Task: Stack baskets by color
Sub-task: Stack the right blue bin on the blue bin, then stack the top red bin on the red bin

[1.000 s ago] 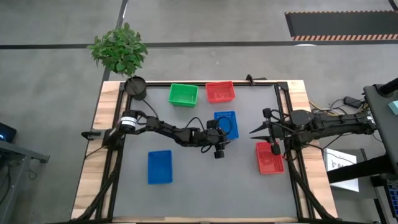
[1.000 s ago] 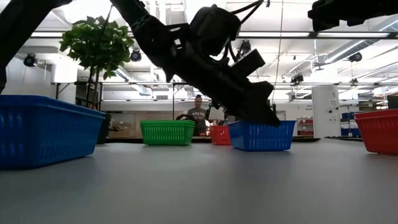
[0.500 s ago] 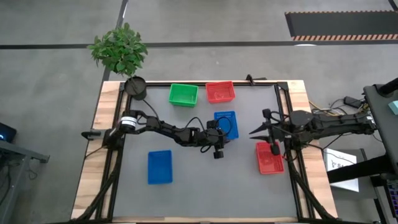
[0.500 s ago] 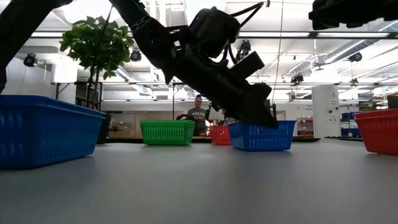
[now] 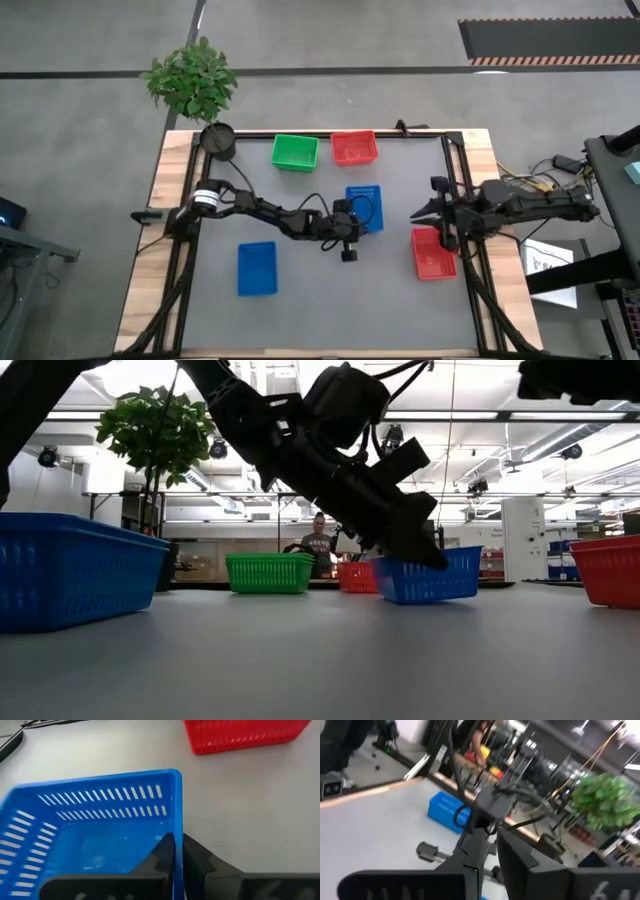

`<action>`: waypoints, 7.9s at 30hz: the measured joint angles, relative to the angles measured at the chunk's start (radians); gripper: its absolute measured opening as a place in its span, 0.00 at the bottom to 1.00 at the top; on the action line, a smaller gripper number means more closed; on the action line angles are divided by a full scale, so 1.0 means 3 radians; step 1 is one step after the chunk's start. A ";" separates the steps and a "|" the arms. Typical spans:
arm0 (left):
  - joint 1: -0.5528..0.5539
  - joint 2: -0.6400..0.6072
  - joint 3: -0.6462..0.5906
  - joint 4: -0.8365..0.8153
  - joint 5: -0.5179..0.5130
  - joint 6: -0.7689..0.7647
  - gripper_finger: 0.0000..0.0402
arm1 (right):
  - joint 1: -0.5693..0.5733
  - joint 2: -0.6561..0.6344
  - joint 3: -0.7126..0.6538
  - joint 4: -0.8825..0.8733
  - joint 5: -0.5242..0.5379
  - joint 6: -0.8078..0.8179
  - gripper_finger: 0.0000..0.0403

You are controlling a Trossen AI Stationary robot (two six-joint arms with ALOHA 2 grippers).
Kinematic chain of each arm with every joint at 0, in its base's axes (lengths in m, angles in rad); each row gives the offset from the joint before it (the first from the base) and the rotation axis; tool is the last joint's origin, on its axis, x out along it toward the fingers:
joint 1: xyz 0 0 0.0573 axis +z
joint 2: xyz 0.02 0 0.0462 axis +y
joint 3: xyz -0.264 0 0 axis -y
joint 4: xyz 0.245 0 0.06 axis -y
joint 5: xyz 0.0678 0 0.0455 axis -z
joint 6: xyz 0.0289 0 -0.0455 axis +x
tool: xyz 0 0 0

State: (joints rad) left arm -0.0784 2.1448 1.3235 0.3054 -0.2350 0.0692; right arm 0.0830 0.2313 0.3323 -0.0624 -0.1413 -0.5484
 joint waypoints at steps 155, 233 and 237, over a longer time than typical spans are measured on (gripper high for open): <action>-0.1308 -0.2409 -0.1794 -0.0863 -0.0895 -0.0264 0.26 | -0.0001 -0.0556 -0.0313 0.0053 0.0049 0.0310 0.11; -0.0786 -0.2907 -0.2471 -0.0048 -0.2726 0.0751 0.26 | -0.2365 0.5469 0.3408 -0.2051 0.1830 -0.3625 0.16; -0.0785 -0.2907 -0.2471 -0.0048 -0.2726 0.0754 0.26 | -0.2338 0.5406 0.3408 -0.2254 0.1792 -0.3609 0.04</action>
State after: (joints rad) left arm -0.3138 1.2728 0.5823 0.2909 -1.0527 0.2955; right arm -0.6185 1.8531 1.3548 -0.7386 0.3962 -1.6311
